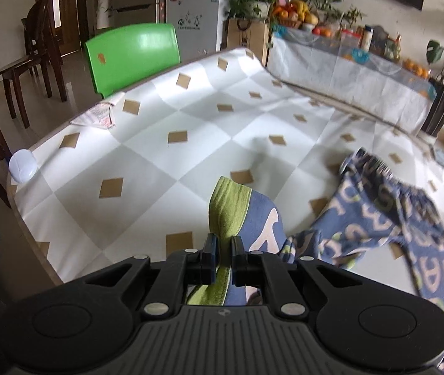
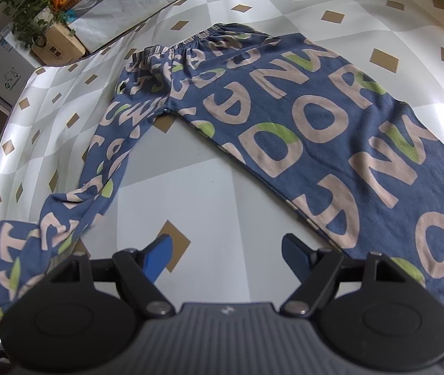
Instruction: Fold clothes
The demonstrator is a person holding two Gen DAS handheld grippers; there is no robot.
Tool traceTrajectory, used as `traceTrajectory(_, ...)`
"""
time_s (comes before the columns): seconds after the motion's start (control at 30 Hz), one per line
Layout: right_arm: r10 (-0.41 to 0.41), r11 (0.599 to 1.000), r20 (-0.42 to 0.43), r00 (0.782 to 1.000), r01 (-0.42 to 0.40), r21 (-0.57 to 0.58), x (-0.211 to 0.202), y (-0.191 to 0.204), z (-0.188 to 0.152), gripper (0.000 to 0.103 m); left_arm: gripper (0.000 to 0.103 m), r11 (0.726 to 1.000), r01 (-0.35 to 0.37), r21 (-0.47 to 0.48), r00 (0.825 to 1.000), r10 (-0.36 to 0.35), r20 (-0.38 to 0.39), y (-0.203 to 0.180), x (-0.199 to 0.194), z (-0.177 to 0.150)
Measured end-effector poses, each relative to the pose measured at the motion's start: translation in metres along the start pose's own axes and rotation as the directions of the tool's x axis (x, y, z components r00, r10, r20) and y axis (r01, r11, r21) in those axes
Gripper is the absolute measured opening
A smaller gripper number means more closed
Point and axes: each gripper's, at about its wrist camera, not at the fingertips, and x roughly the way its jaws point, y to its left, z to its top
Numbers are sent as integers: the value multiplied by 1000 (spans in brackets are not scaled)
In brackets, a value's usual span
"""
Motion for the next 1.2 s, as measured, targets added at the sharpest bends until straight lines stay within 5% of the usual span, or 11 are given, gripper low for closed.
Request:
traceTrajectory(0.57,4,999,16,1000,-5,38,-6,-12,-1,75,7,996,69,-55,990,-61,130,0,-56,49)
traceTrajectory(1.2,-11,999,8,1000,10,35,-3,-9,-2,75,7,985,-7,-170,982,39,182,45,-60,70)
